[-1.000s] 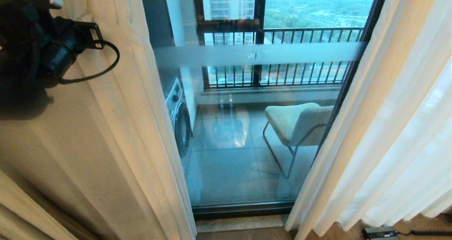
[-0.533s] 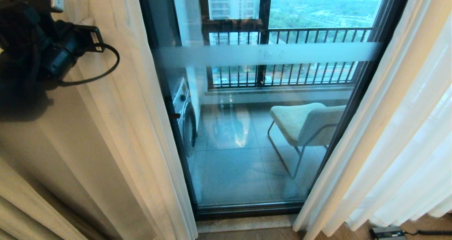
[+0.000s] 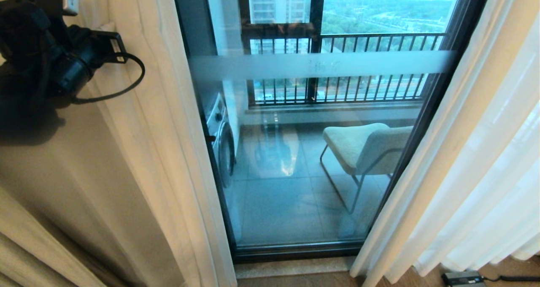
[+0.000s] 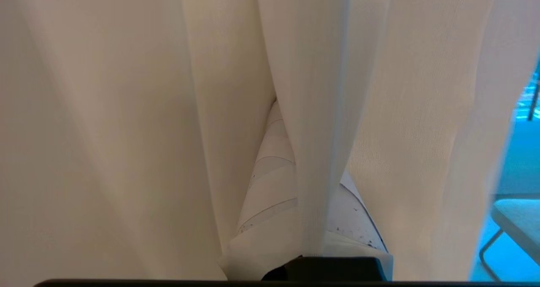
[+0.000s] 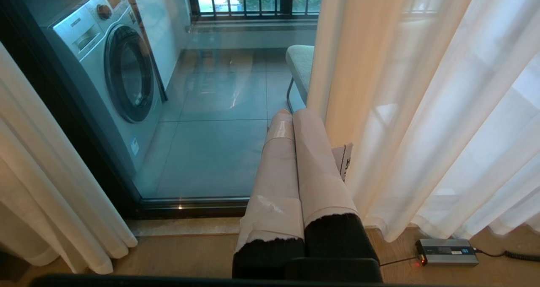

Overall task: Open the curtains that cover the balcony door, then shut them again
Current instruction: Pull the inner curtains open on both sides

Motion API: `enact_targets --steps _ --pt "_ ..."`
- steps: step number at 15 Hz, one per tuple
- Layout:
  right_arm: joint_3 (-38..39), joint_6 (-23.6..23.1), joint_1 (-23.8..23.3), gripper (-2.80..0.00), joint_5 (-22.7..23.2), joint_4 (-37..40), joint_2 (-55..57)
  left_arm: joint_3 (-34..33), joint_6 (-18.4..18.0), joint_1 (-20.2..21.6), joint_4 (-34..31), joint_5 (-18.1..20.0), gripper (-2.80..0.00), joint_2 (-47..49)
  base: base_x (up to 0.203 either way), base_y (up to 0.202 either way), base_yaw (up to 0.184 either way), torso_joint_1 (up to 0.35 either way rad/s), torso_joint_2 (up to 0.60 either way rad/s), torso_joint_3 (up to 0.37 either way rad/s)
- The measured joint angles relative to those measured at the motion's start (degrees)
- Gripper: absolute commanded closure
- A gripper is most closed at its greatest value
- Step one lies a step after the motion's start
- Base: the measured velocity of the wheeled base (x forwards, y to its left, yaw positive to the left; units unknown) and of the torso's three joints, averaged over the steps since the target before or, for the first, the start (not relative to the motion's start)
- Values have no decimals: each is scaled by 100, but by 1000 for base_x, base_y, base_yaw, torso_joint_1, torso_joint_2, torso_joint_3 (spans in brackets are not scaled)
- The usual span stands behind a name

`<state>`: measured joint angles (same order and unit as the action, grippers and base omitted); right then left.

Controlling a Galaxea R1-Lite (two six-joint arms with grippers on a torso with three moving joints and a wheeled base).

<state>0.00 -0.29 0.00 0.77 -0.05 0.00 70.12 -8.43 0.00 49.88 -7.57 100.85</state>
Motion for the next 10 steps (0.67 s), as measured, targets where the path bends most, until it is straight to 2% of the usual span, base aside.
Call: enact_targets --steps 3,6,10 --pt "0 1 0 0 -2 0 0 150 83 7 -202 -4 0 43 0 0 0 0 0 0" --pt "0 0 0 0 -1 -1 0 698 93 54 -871 35 0 148 0 0 0 0 0 0" --pt "0 0 0 0 0 -2 0 1831 89 241 -1992 513 0 345 0 0 0 0 0 0"
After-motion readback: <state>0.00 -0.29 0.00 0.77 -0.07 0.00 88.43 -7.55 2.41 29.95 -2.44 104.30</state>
